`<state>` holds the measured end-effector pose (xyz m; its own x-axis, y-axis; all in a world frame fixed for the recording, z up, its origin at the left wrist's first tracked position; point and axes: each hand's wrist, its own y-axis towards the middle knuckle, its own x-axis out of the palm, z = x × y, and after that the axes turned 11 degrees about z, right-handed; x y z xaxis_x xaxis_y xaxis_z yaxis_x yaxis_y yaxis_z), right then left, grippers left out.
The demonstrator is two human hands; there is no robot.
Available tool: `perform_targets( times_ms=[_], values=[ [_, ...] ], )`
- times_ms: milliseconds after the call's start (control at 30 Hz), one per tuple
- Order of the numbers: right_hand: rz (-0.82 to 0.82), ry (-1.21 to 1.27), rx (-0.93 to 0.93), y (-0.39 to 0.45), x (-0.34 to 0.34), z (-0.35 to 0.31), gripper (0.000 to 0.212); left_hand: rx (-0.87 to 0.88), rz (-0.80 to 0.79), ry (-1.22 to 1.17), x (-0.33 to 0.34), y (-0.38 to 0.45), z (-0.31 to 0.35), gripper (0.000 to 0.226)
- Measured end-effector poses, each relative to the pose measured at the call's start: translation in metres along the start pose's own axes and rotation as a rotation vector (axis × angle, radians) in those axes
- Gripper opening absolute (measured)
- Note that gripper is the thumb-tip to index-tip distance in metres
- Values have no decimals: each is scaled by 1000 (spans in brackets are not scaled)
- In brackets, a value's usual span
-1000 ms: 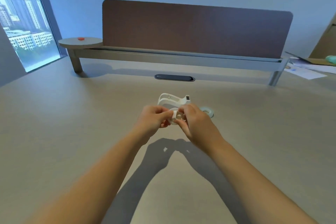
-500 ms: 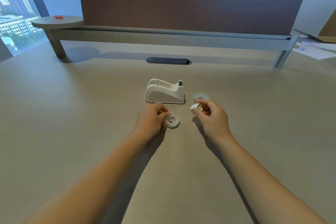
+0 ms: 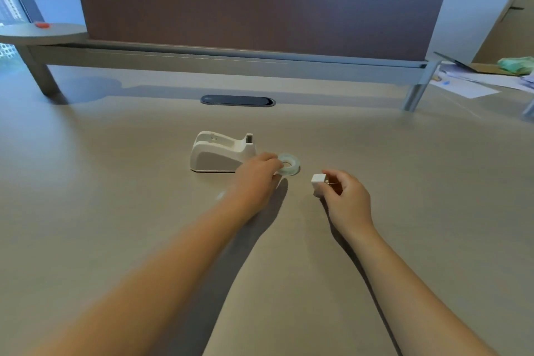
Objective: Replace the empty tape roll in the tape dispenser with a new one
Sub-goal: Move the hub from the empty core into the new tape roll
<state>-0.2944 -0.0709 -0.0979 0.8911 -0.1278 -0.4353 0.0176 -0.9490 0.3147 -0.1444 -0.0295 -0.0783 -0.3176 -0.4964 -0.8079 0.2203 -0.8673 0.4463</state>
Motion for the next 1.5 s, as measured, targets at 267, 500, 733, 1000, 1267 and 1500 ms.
perform_targets(
  times_ms=[267,500,733,1000,1267,1500],
  values=[
    [2,76,40,2,-4,11,25,55,-100,252,39,30,4,29],
    [25,227,78,0,-5,1,24,-348,-9,-393,15,16,10,16],
    [-52,415,116,-16,7,-31,20,-791,-76,-1142,-29,-11,5,15],
    [-136,382,-44,-32,38,-54,9,-840,-135,-1350,-40,-27,-24,27],
    [-101,250,-251,-33,59,-56,15,-669,-48,-1238,-36,-34,-41,17],
    [-69,150,-387,-34,64,-56,18,-620,27,-1152,-36,-37,-44,17]
  ],
)
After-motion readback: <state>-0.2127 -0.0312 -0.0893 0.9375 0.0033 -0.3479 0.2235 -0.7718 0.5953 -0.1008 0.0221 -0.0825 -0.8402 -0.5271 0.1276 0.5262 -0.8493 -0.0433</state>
